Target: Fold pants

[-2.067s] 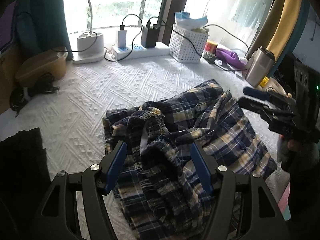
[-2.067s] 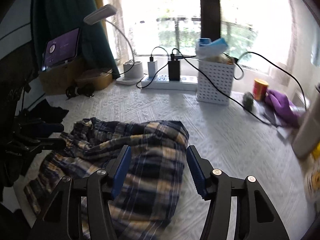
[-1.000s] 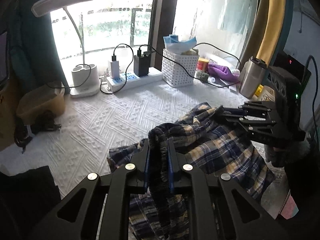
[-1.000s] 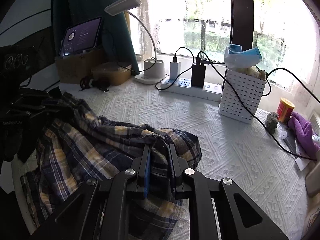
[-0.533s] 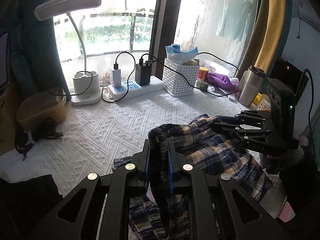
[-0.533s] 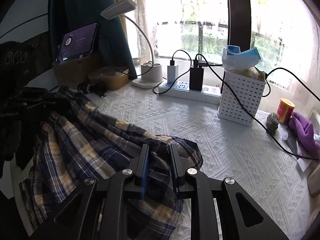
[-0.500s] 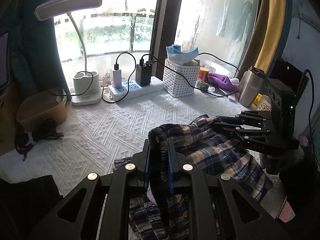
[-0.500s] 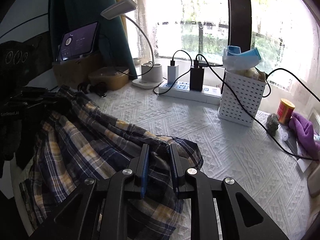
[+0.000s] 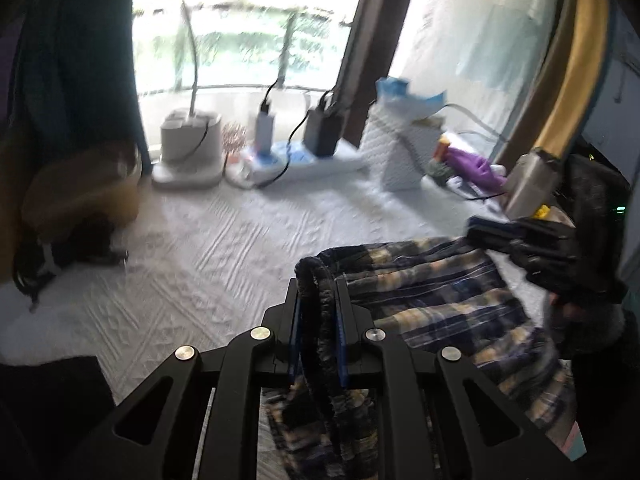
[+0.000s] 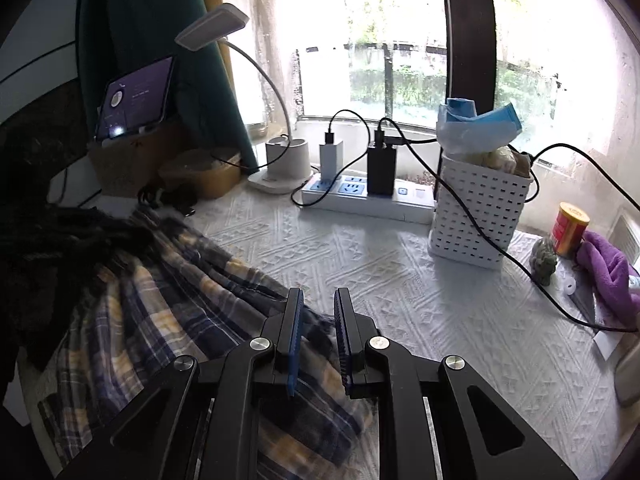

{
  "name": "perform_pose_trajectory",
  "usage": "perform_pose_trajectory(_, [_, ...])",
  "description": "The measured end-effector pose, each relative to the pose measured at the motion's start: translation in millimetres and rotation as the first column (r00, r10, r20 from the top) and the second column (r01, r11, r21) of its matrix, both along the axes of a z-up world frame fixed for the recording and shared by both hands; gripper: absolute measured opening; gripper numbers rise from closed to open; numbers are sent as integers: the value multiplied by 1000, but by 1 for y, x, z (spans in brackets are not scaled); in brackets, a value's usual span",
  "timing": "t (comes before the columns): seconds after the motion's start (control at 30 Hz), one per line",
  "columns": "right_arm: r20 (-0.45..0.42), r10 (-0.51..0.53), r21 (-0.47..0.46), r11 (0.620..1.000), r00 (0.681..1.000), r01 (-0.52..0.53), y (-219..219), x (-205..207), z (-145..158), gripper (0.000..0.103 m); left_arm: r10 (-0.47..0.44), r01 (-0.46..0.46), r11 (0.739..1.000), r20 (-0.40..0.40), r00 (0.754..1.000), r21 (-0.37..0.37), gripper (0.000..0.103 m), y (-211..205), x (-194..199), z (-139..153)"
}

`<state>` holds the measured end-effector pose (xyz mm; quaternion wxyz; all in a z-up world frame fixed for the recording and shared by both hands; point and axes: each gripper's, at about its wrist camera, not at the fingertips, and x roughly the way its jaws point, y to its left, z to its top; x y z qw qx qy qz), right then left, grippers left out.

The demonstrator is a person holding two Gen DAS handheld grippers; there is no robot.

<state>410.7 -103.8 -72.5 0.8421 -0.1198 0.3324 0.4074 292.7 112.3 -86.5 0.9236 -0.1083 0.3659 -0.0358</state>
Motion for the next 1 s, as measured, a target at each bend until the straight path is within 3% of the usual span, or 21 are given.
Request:
perform_pose_trajectory(0.13, [-12,-22,-15,1000,1000,22,-14,6,-3,17,23,-26,998,-60,998,-50,13,13,5,-21])
perform_pose_trajectory(0.2, [-30,-27,-5,1000,999,27,-26,8,-5,25,23,-27,998,-64,998,-61,13,15,3,-23])
perform_pose_trajectory(0.27, [-43,-27,6,1000,999,27,-35,9,-6,81,19,-23,997,-63,998,-69,13,15,2,-22])
perform_pose_trajectory(0.3, [-41,-16,23,1000,999,17,-40,8,-6,87,15,-20,997,-65,998,-70,13,14,1,-22])
perform_pose_trajectory(0.4, [-22,15,43,999,1000,-15,-45,3,-4,87,1,-4,998,-63,998,-58,13,9,-1,-19])
perform_pose_trajectory(0.43, [-17,28,35,999,999,-27,-44,2,-4,86,-4,1,998,-63,998,-55,13,8,-1,-18])
perform_pose_trajectory(0.5, [-24,71,-4,997,997,-71,-39,2,-10,66,-12,9,999,-63,998,-46,13,5,-3,-16])
perform_pose_trajectory(0.53, [-25,83,-28,996,996,-84,-36,2,-13,49,-16,13,999,-65,998,-44,13,5,-3,-15])
perform_pose_trajectory(0.57, [-26,99,-50,994,995,-100,-34,2,-16,42,-20,17,999,-66,998,-43,13,5,-4,-15])
perform_pose_trajectory(0.7, [-52,173,-97,979,984,-177,-23,1,-30,34,-34,32,999,-70,997,-34,13,1,-9,-13])
perform_pose_trajectory(0.77, [-59,197,-125,971,979,-203,-17,1,-38,15,-36,34,999,-75,997,-35,13,0,-11,-13])
perform_pose_trajectory(0.83, [-51,207,-135,968,977,-213,-14,-1,-39,7,-35,32,999,-78,996,-34,13,-1,-12,-13])
perform_pose_trajectory(1.0, [-31,155,-128,979,987,-157,-17,6,-36,5,-45,43,999,-71,997,-25,13,-6,-12,-7])
